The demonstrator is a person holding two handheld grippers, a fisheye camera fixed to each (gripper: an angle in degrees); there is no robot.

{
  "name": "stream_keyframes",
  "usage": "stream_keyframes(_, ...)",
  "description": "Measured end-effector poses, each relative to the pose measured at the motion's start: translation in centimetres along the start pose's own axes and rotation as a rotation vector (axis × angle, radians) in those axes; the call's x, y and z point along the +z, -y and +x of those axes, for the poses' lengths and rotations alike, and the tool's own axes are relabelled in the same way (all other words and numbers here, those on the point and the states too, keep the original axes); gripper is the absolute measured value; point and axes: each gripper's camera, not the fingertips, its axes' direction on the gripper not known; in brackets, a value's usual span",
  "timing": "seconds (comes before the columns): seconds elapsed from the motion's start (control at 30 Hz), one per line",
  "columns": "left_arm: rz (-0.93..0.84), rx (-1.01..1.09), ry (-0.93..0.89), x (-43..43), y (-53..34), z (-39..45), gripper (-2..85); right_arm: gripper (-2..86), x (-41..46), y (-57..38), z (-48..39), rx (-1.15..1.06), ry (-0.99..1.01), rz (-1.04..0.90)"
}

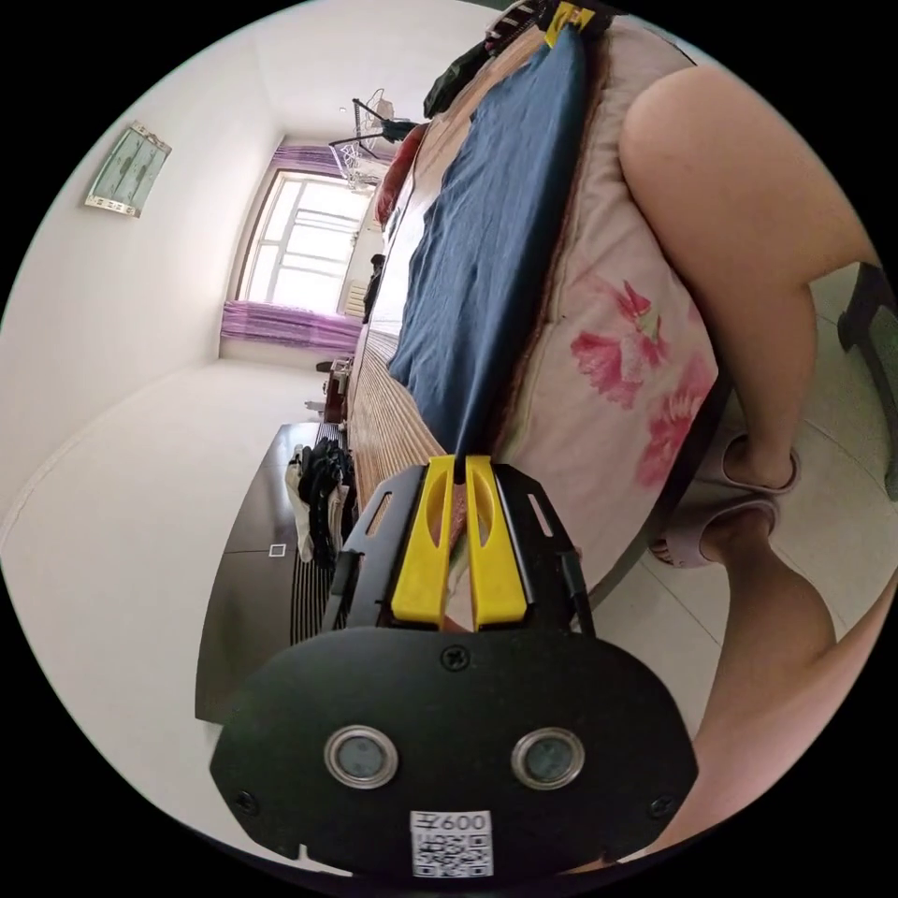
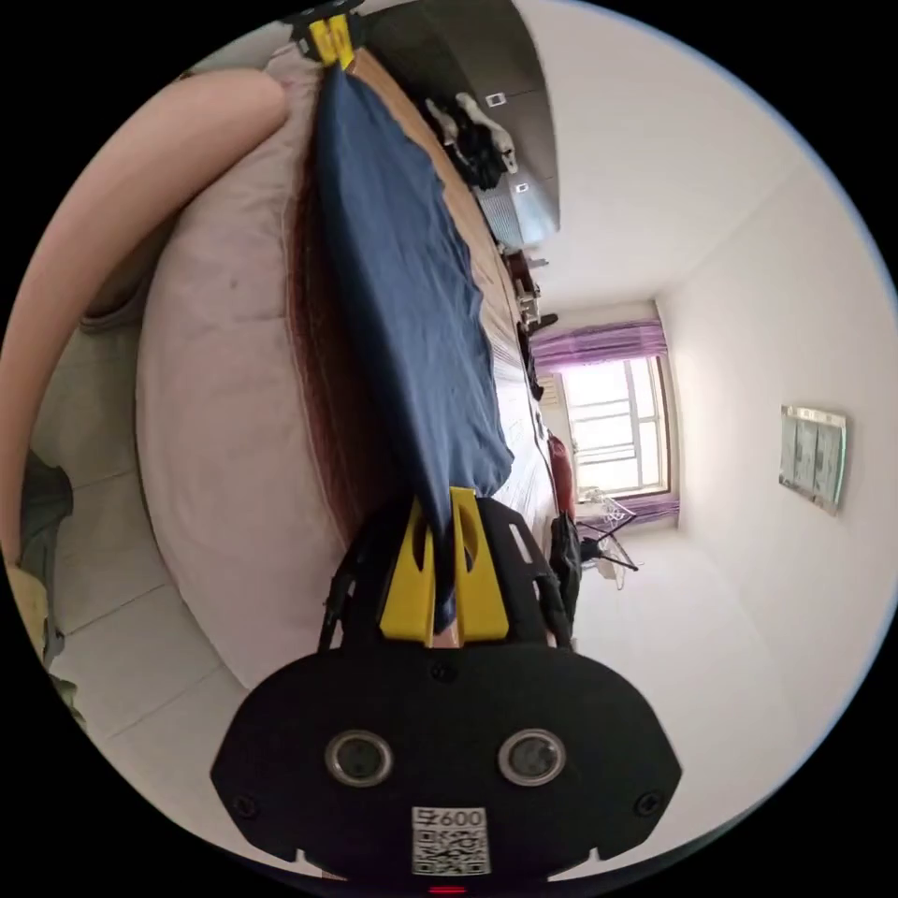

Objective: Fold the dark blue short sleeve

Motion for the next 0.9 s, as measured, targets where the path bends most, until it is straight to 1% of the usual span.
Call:
stream_keyframes(0.07,-0.006,0.015,0.003,0.3,-0.2,-0.4,3.1,-0.7,-1.6,-3.4,3.4,0.02,-0.059,-0.07)
stream_keyframes(0.1,-0.02,0.015,-0.006,0.6,-0.3,-0.8,3.2,-0.7,-1.4,-4.2,4.3,0.034,-0.096,-0.141)
stream_keyframes(0.13,-0.035,-0.012,-0.024,1.0,-0.5,-1.6,3.4,-0.8,-0.3,-6.2,6.6,0.097,-0.204,-0.346)
stream_keyframes(0.17,-0.043,-0.03,-0.032,1.3,-0.7,-2.1,3.4,-0.8,0.6,-9.0,9.7,0.217,-0.196,-0.536)
stream_keyframes(0.2,-0.047,-0.071,-0.06,1.7,-1.3,-3.2,3.6,-0.8,0.3,-10.4,11.6,0.317,-0.138,-0.555)
stream_keyframes(0.23,-0.065,-0.141,-0.069,2.2,-1.9,-4.5,4.0,-0.7,-2.2,-12.8,16.2,0.568,-0.061,-0.441)
stream_keyframes(0.27,-0.093,-0.184,-0.06,2.5,-2.4,-5.2,4.2,-0.6,-4.6,-15.6,21.0,0.816,0.089,-0.31)
stream_keyframes(0.3,-0.191,-0.278,-0.015,3.3,-3.5,-6.6,4.8,-0.5,-5.5,-17.2,23.2,0.934,0.191,-0.223)
stream_keyframes(0.33,-0.283,-0.39,0.013,3.9,-5.4,-8.4,5.6,-0.2,-6.6,-20.6,27.0,1.143,0.415,-0.031)
stream_keyframes(0.37,-0.309,-0.459,0.013,3.9,-6.5,-9.4,5.8,0.1,-6.3,-24.1,29.9,1.346,0.623,0.113)
stream_keyframes(0.4,-0.332,-0.62,-0.02,3.6,-8.8,-11.5,6.2,0.7,-5.7,-25.7,31.0,1.427,0.717,0.167)
stream_keyframes(0.43,-0.333,-0.685,-0.045,3.2,-9.6,-12.5,6.4,1.8,-4.2,-28.4,32.8,1.555,0.888,0.222)
stream_keyframes(0.47,-0.316,-0.789,-0.078,2.2,-10.4,-14.2,6.7,4.6,-2.1,-30.2,34.2,1.615,1.07,0.211)
stream_keyframes(0.5,-0.261,-0.85,-0.091,0.7,-10.0,-15.4,7.3,6.0,-1.0,-30.7,34.8,1.621,1.157,0.19)
stream_keyframes(0.53,-0.176,-0.866,-0.081,-1.1,-8.6,-16.3,7.8,6.6,0.9,-31.4,35.7,1.614,1.311,0.106)
stream_keyframes(0.57,-0.132,-0.86,-0.068,-2.0,-7.6,-16.6,8.1,6.8,1.9,-31.5,36.5,1.577,1.401,0.03)
stream_keyframes(0.6,-0.048,-0.848,-0.034,-3.8,-5.0,-16.8,8.5,6.7,2.2,-31.5,37.0,1.561,1.416,-0.013)
stream_keyframes(0.63,-0.008,-0.845,-0.022,-4.6,-3.6,-16.9,8.7,6.4,2.0,-31.4,38.6,1.523,1.397,-0.069)
stream_keyframes(0.67,0.082,-0.797,-0.037,-5.9,-0.2,-16.5,8.9,6.0,1.7,-31.5,40.6,1.498,1.38,-0.089)
stream_keyframes(0.73,0.261,-0.667,-0.184,-7.3,7.1,-14.9,9.9,7.1,1.9,-31.7,43.3,1.465,1.422,-0.106)
stream_keyframes(0.77,0.314,-0.645,-0.249,-7.4,8.9,-14.4,10.2,7.8,2.6,-31.9,44.8,1.437,1.476,-0.123)
stream_keyframes(0.8,0.462,-0.594,-0.422,-7.7,12.1,-13.3,11.3,8.1,3.0,-31.9,45.6,1.413,1.509,-0.122)
stream_keyframes(0.83,0.55,-0.57,-0.517,-7.6,13.6,-12.7,11.9,8.6,3.7,-32.3,47.2,1.377,1.563,-0.079)
stream_keyframes(0.87,0.646,-0.472,-0.65,-7.2,16.9,-11.4,11.5,8.8,4.2,-32.9,48.5,1.386,1.59,-0.06)
stream_keyframes(0.9,0.457,-0.256,-0.622,-6.7,21.9,-9.8,12.1,8.8,4.5,-33.1,49.1,1.387,1.602,-0.062)
